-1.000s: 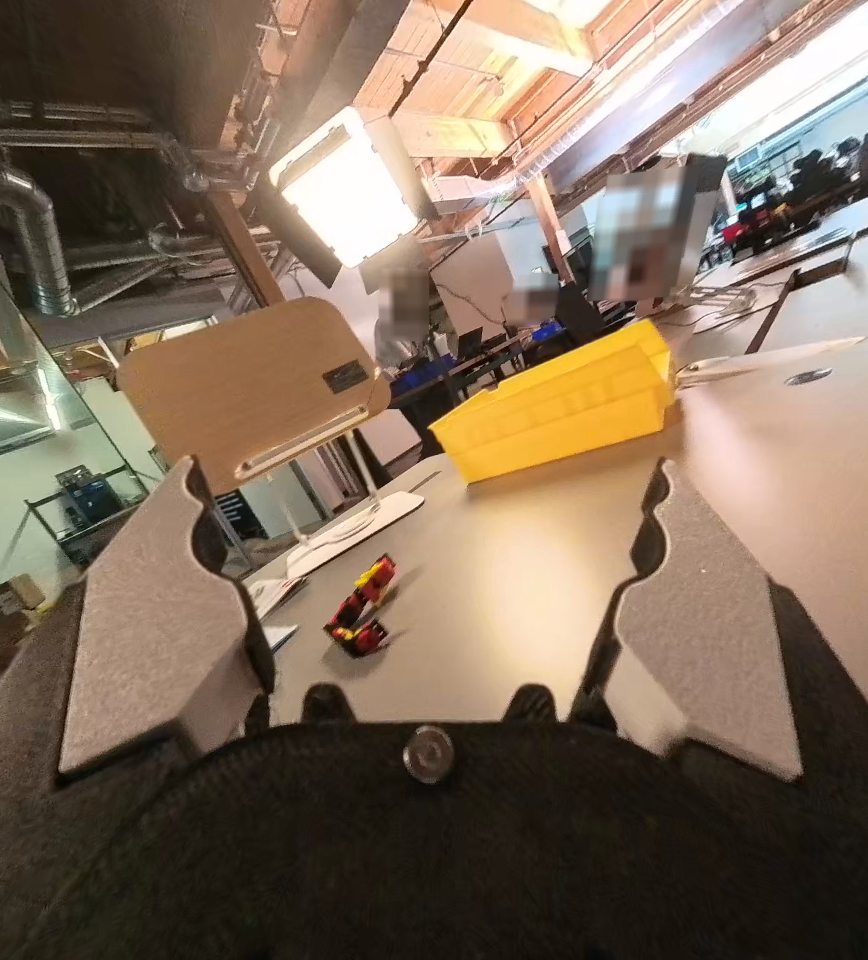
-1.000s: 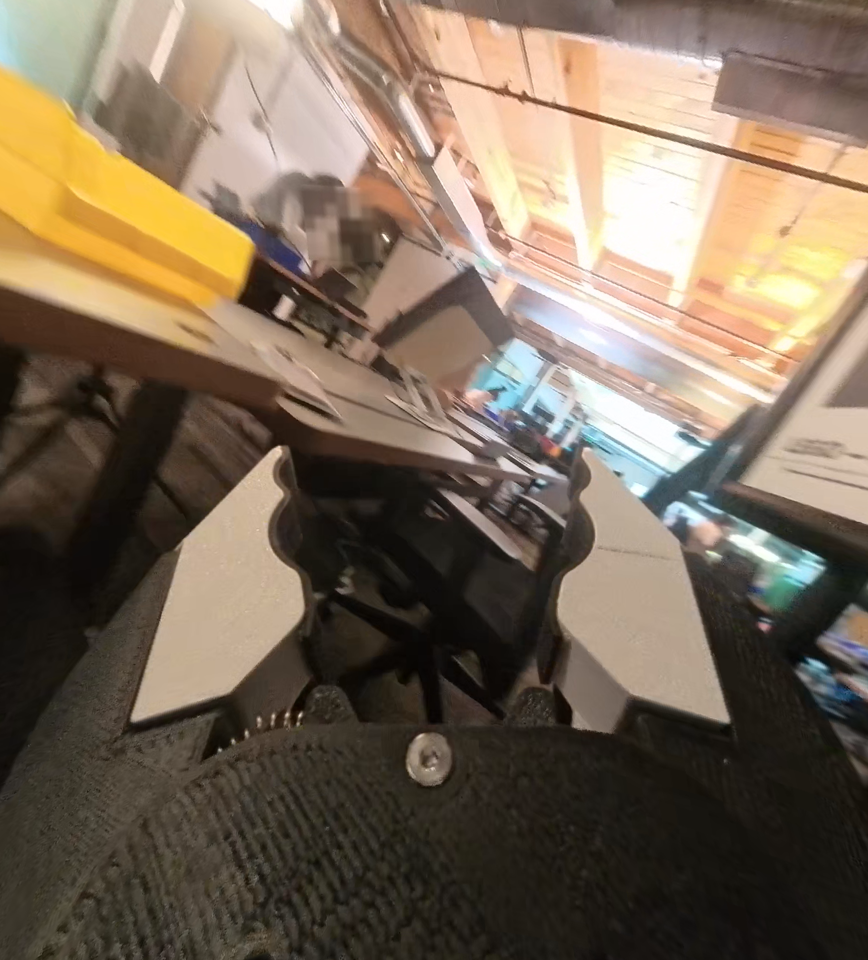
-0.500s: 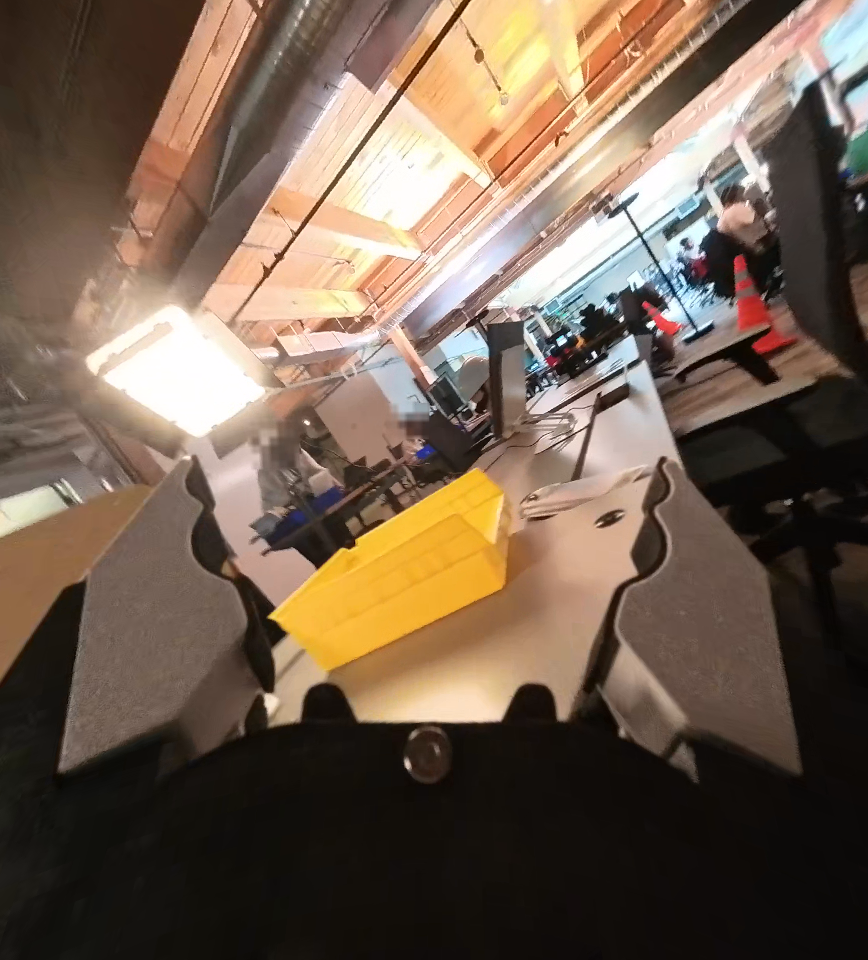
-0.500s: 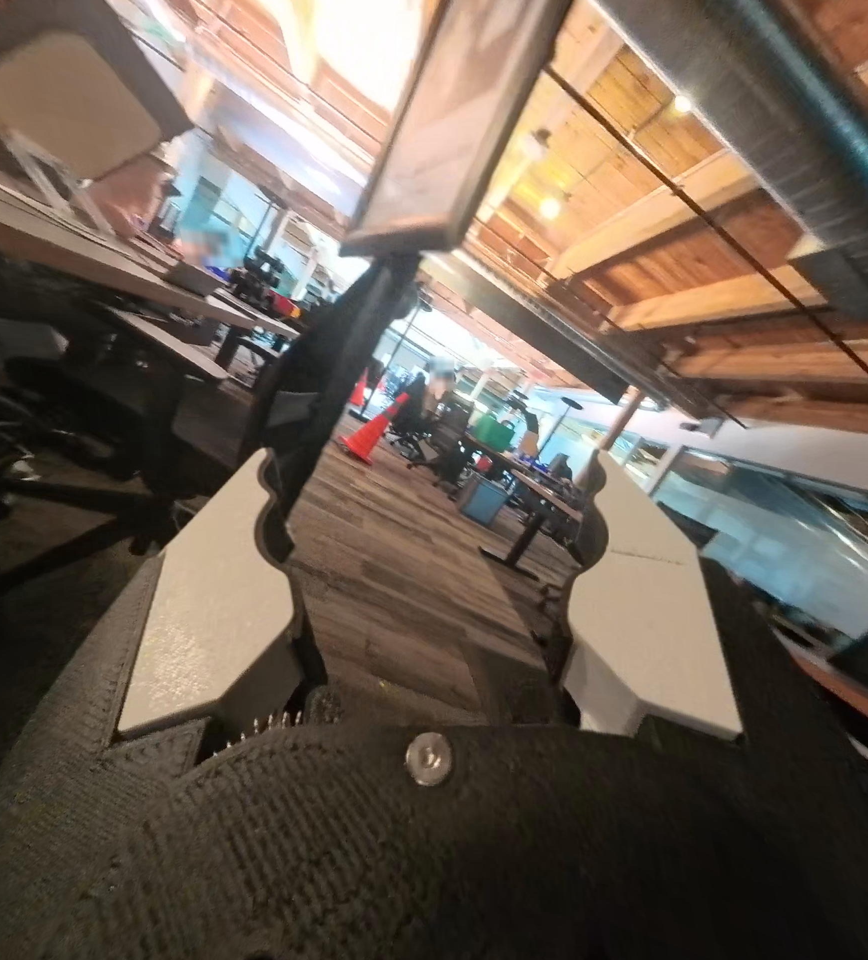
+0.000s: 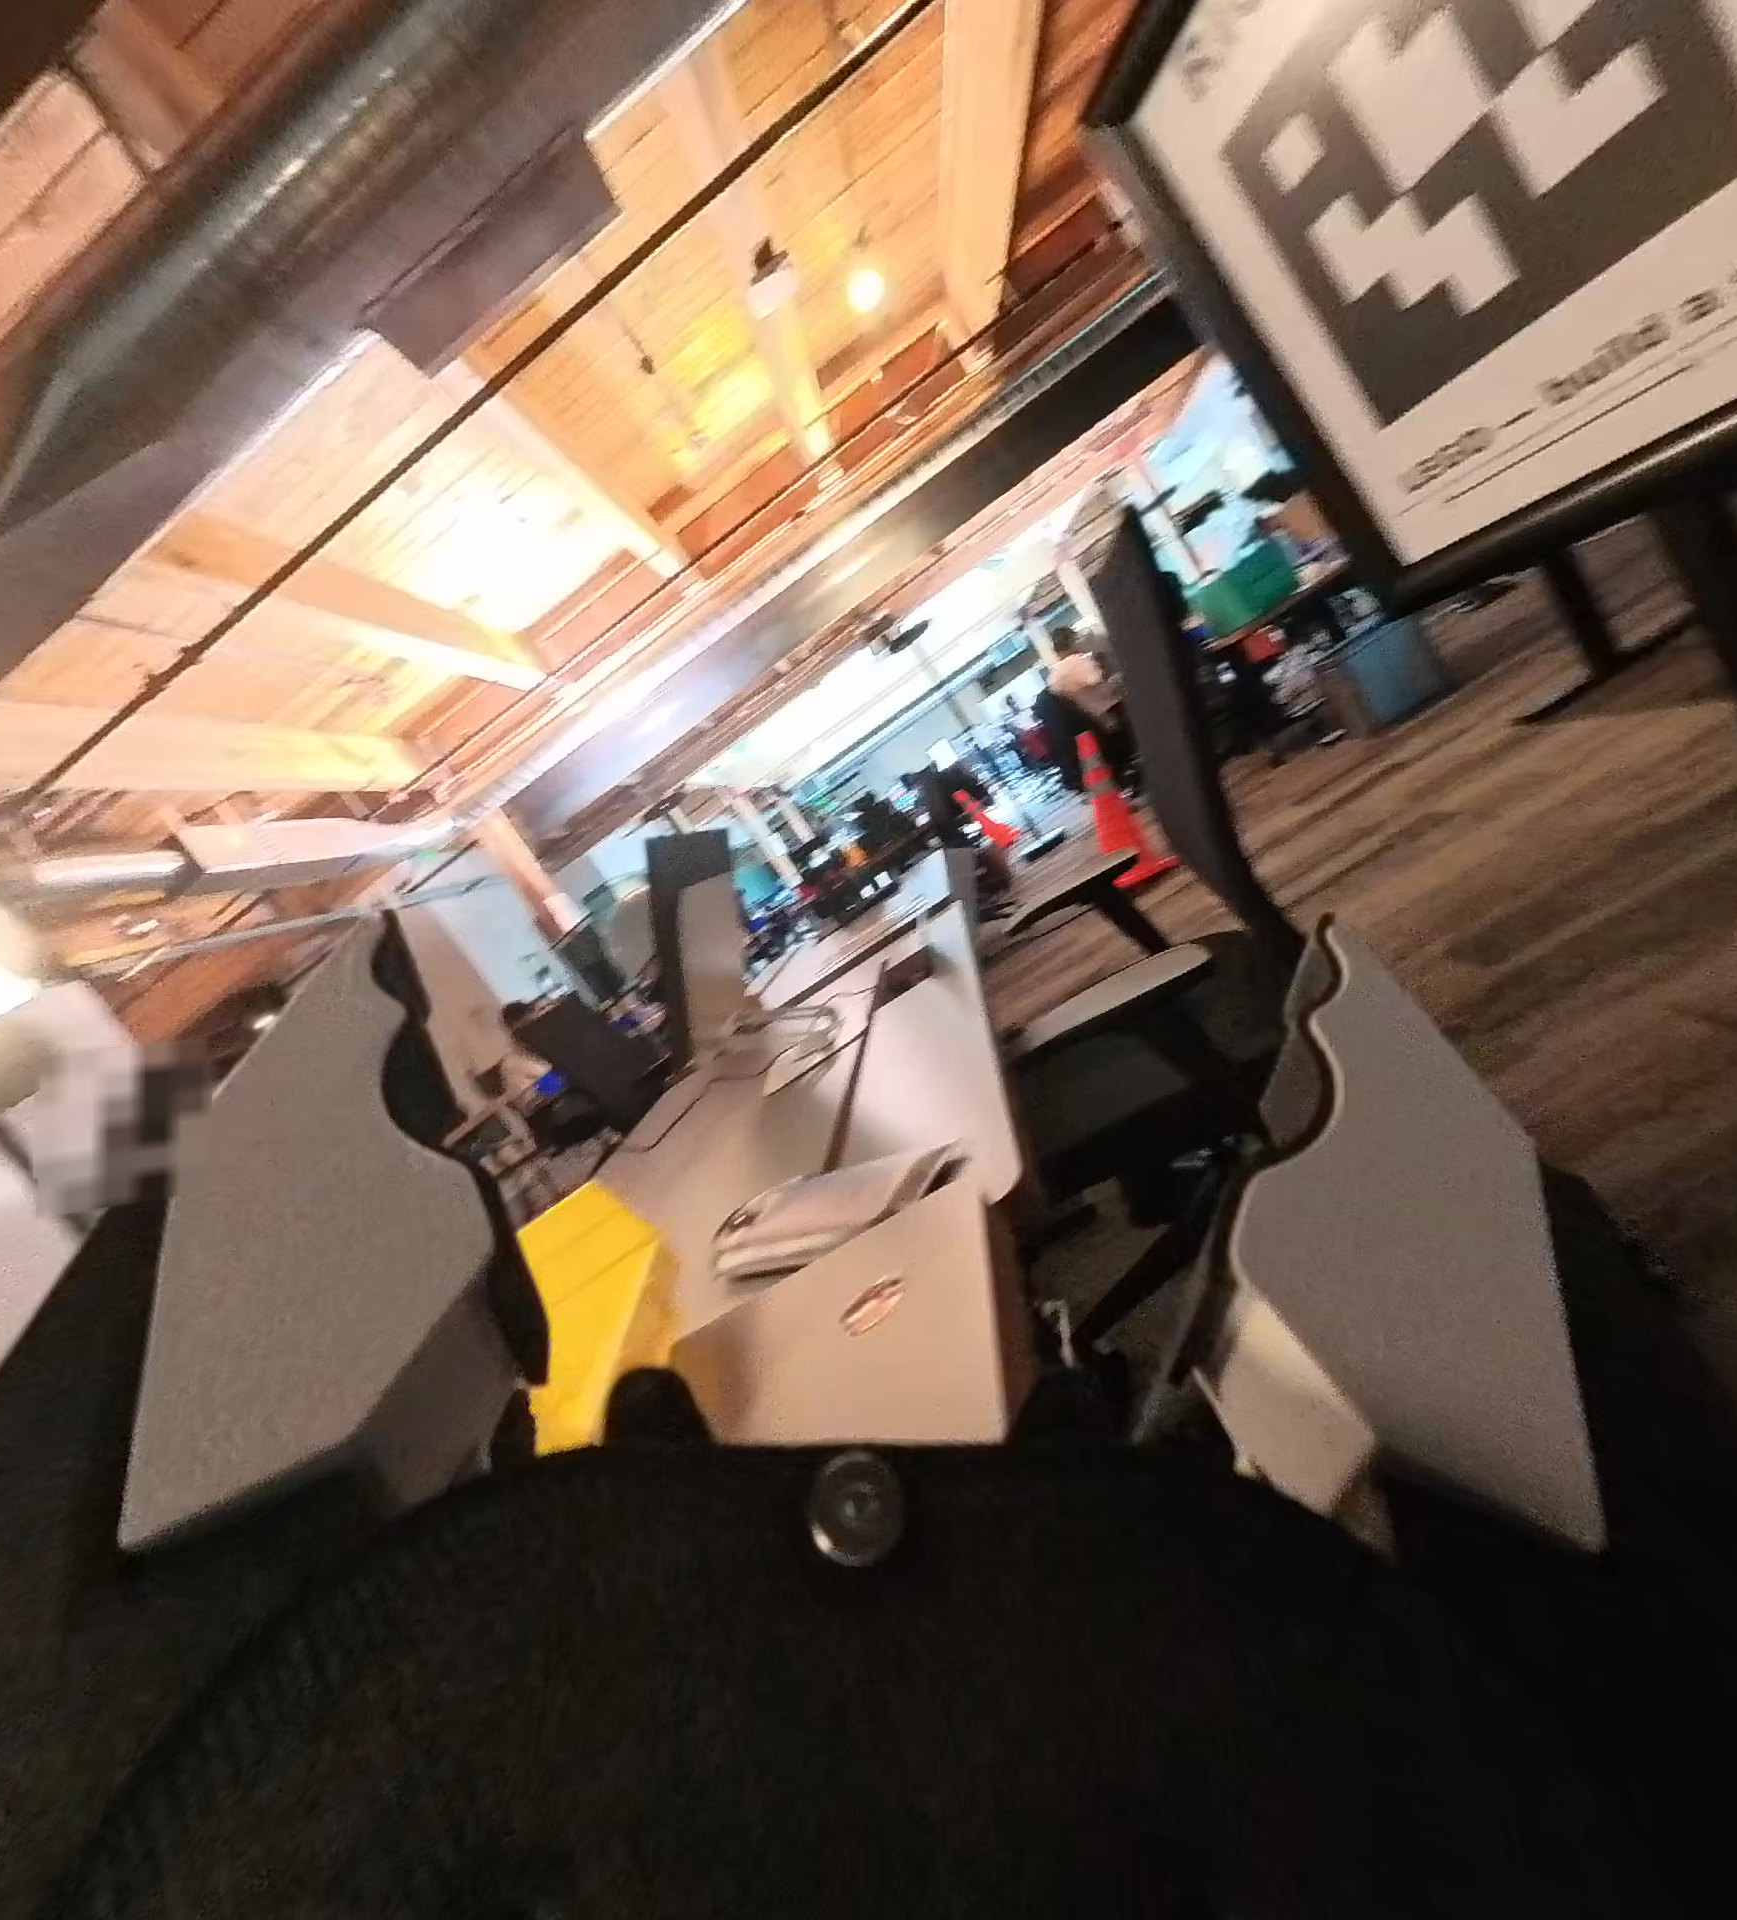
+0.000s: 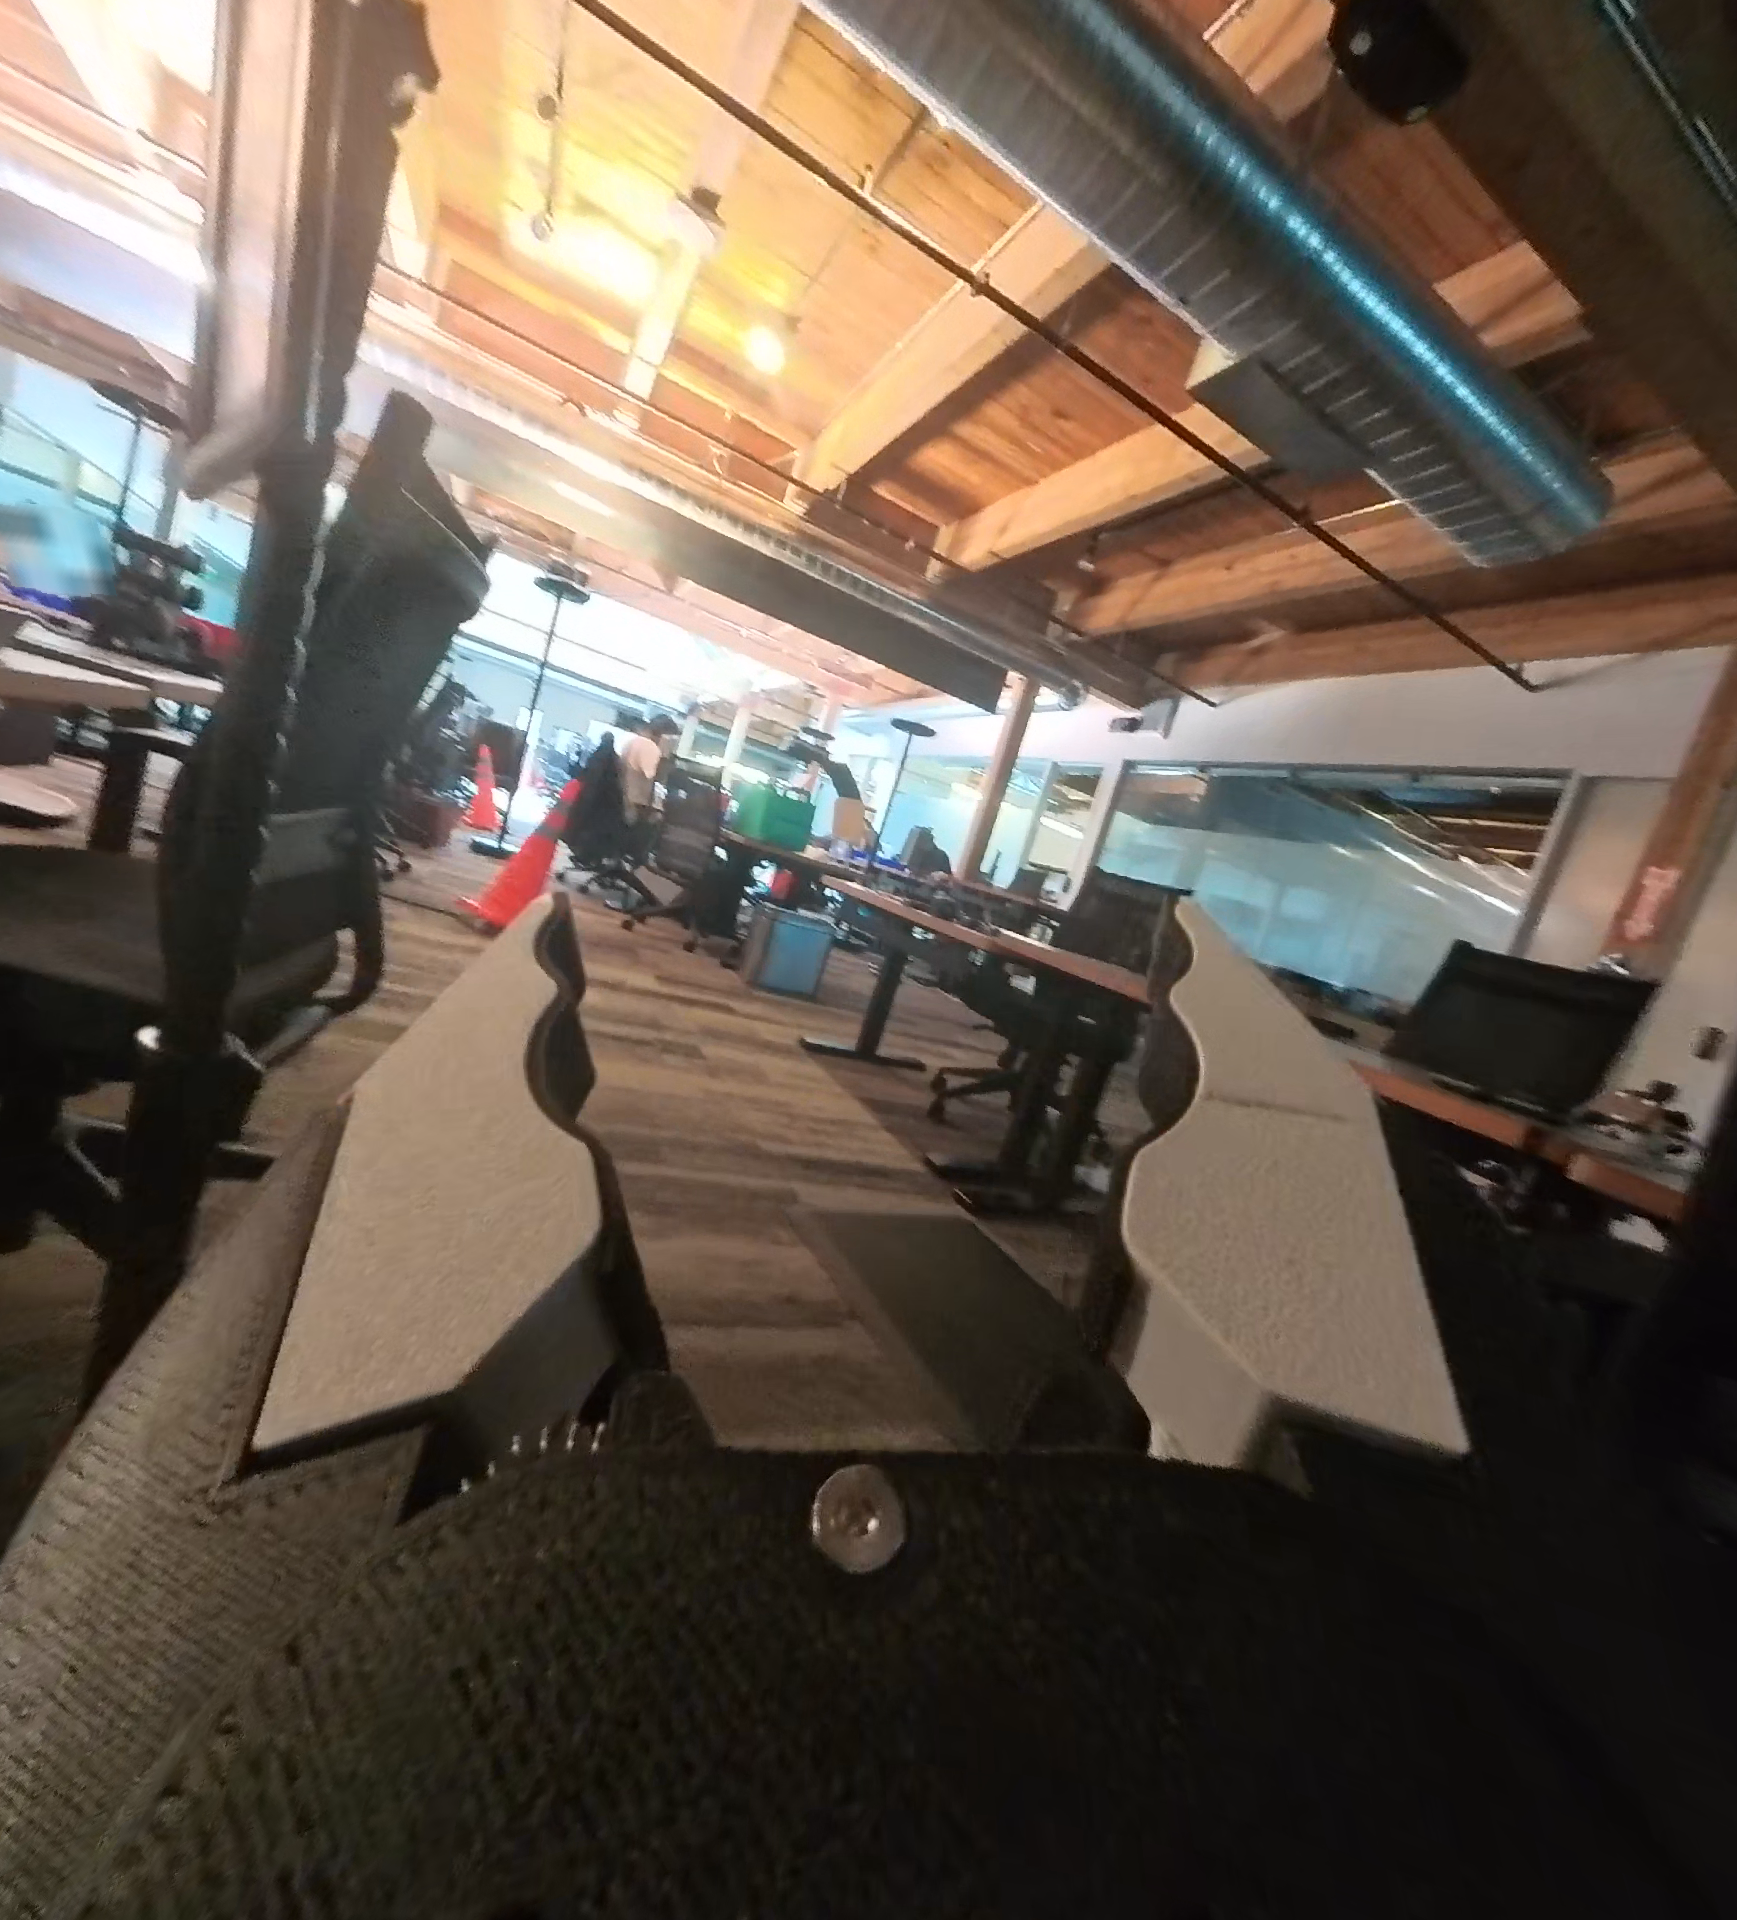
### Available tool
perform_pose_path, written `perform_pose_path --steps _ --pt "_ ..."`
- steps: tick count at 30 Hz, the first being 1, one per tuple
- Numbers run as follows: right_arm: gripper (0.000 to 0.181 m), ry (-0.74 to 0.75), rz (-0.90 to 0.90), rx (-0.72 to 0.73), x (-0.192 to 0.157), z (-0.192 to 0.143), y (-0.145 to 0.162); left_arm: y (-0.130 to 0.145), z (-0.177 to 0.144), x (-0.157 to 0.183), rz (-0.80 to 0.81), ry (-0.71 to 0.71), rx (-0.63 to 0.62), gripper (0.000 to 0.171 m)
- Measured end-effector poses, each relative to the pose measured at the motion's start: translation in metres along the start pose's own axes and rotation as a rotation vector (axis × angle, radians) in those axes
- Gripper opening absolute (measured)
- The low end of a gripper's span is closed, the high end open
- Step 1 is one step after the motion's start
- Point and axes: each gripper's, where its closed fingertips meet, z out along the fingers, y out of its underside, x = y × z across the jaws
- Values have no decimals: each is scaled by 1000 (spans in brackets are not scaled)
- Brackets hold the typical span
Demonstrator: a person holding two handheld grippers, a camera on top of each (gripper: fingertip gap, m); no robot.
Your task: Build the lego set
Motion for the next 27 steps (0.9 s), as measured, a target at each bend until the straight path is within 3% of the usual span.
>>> perform_pose_path --steps 6,10,13,16,18,21,24,27 --pt "108 107 -47 -108 51 -39 16 -17 27 78 -73 195 114 157" --pt "108 205 96 -146 82 -45 34 -65 37 157 7 437 349 157" --pt "111 206 172 -189 83 -38 51 -101 48 212 -105 614 452 158" --pt "109 242 207 -200 90 -26 62 -116 57 279 -251 798 447 157" --pt "109 286 258 -218 97 -13 74 -116 63 334 -229 910 403 157" --pt "109 317 307 -230 98 9 92 -135 58 407 -257 1052 459 151" --pt "109 304 308 -264 90 27 116 -146 54 482 -337 1210 480 141" --pt "110 234 245 -337 75 32 146 -140 57 544 -371 1349 403 138"
